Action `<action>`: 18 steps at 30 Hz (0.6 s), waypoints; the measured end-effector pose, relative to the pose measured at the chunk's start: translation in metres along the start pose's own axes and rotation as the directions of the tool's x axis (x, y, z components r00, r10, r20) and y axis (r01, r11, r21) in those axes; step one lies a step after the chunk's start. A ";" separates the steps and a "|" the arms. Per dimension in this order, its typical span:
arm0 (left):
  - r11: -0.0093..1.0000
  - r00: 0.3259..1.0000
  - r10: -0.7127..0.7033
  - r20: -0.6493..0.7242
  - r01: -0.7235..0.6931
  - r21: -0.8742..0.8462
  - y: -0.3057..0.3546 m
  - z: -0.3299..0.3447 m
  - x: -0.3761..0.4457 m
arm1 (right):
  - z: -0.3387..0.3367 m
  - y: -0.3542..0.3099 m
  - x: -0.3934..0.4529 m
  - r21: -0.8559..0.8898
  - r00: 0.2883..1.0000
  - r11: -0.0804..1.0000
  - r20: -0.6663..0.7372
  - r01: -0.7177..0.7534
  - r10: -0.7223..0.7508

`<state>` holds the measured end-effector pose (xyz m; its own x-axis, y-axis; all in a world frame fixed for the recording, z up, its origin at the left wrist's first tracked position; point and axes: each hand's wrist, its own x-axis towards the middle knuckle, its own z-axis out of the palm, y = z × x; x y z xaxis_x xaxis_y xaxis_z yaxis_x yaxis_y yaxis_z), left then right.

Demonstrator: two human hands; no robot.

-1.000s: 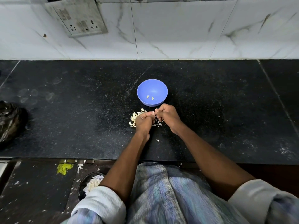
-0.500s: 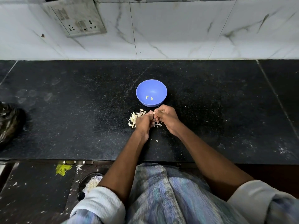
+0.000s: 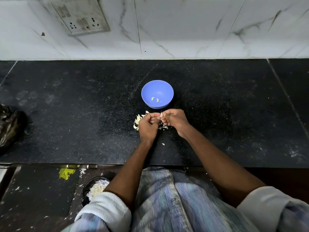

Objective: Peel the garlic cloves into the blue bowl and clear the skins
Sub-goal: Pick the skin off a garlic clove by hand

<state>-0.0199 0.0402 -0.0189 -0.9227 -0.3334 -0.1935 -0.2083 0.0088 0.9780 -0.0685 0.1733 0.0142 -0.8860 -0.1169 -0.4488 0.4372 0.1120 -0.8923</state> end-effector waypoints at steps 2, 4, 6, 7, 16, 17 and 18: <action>1.000 1.000 0.000 0.010 0.000 -0.003 -0.001 0.001 0.000 | 0.001 -0.002 -0.001 -0.017 0.999 1.000 -0.037 -0.001 0.001; 1.000 1.000 -0.007 0.013 0.007 -0.018 0.001 0.002 -0.001 | 0.000 -0.003 -0.002 -0.034 0.998 0.999 -0.057 0.002 -0.004; 1.000 1.000 -0.006 0.009 0.006 0.005 0.002 0.001 0.000 | -0.002 -0.002 -0.003 -0.061 0.998 0.998 -0.067 0.005 -0.009; 1.000 1.000 -0.003 0.008 0.003 0.025 0.001 0.001 0.000 | -0.003 -0.002 -0.003 -0.077 0.997 0.997 -0.073 0.005 -0.011; 0.969 0.988 0.150 0.024 -0.152 0.193 0.001 -0.003 -0.003 | -0.013 0.001 -0.001 -0.302 0.959 0.944 -0.199 0.135 -0.200; 0.961 0.984 0.175 0.024 -0.176 0.211 0.002 -0.003 -0.003 | -0.013 0.001 -0.002 -0.300 0.962 0.945 -0.188 0.134 -0.196; 0.955 0.980 0.196 0.023 -0.196 0.224 0.002 -0.004 -0.003 | -0.012 0.000 -0.002 -0.265 0.971 0.958 -0.175 0.114 -0.163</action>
<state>-0.0166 0.0378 -0.0162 -0.9530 -0.3030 0.0004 -0.0902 0.2850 0.9543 -0.0685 0.1854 0.0159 -0.9587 0.0404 -0.2816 0.2772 0.3553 -0.8927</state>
